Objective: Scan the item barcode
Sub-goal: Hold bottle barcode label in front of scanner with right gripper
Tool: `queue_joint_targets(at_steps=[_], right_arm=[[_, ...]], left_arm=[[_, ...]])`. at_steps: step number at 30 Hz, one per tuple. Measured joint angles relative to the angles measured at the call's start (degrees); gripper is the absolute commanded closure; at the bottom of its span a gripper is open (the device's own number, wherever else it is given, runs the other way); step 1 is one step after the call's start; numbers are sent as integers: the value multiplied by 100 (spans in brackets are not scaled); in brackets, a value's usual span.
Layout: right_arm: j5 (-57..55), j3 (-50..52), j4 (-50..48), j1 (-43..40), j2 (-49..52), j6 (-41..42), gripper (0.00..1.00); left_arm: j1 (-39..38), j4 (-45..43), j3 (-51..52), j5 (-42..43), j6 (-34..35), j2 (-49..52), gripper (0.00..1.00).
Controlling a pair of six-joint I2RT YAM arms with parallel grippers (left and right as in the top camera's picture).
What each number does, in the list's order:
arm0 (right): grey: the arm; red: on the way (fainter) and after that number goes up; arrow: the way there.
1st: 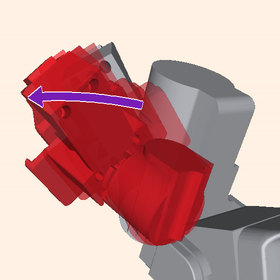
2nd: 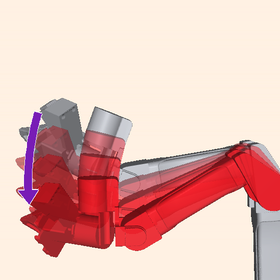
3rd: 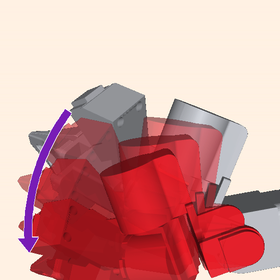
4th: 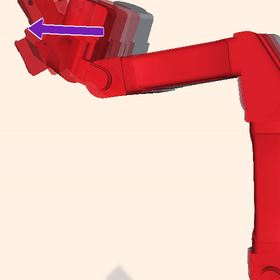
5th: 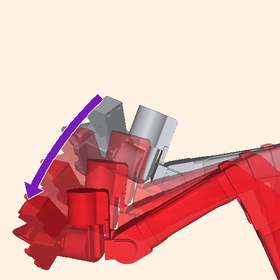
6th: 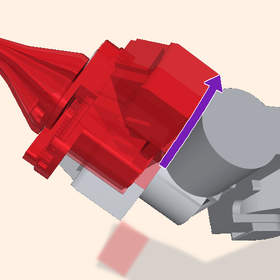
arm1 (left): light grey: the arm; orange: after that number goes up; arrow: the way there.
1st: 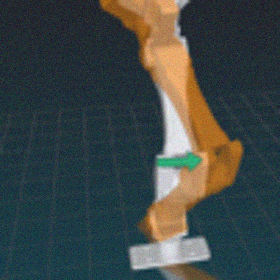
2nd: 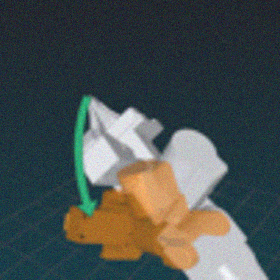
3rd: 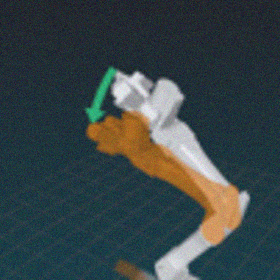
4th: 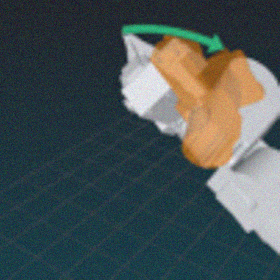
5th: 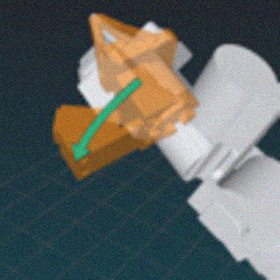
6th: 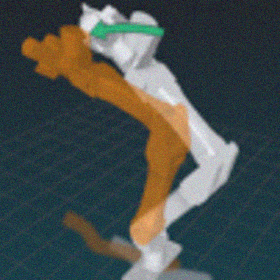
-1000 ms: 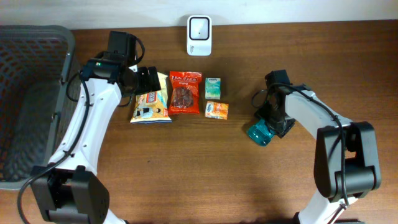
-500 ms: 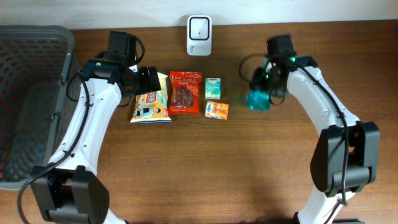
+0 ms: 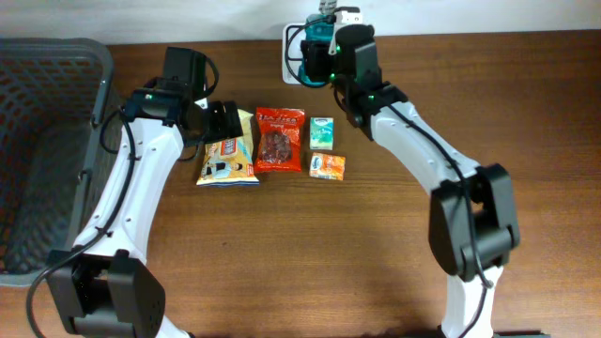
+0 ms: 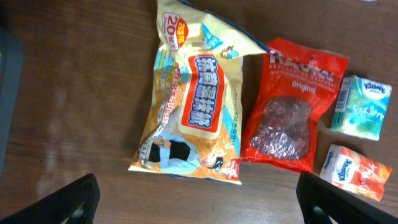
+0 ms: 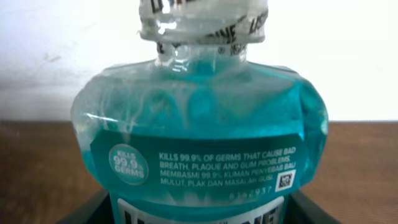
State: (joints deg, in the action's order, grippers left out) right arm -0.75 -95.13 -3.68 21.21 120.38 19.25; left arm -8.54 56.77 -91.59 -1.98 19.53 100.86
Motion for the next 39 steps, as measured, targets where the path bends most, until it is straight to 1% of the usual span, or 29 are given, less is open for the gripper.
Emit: queue_joint_targets(at_steps=[3,6,9,13,16,18,19,26,30,33,34,37,39], right_arm=[[-42,9,-824,0,417,2,61],[-57,11,-1456,0,621,2,61],[-59,-2,-1569,0,761,2,61],[-76,-68,-1611,4,1095,-4,66],[-96,-68,-1611,7,1237,66,66],[-146,-90,-1622,13,1237,564,66],[-162,-109,-1639,15,1237,1067,66],[-264,-291,-1679,81,1237,3641,66],[-317,-398,-1663,85,1237,4704,66],[-393,-422,-1325,87,1237,5230,66],[-448,-426,-1169,87,1237,5287,66],[-730,-433,-699,85,1244,5268,66],[-831,-442,-699,85,1246,5119,66]], left_arm=[[0,-9,0,0,0,0,1],[0,-7,0,0,0,0,1],[0,-7,0,0,0,0,1],[0,-4,0,0,0,0,1],[0,-4,0,0,0,0,1],[0,-4,0,0,0,0,1],[0,-4,0,0,0,0,1],[0,-4,0,0,0,0,1],[0,-4,0,0,0,0,1],[0,-2,0,0,0,0,1],[0,-4,0,0,0,0,1],[0,-4,0,0,0,0,1],[0,-4,0,0,0,0,1]])
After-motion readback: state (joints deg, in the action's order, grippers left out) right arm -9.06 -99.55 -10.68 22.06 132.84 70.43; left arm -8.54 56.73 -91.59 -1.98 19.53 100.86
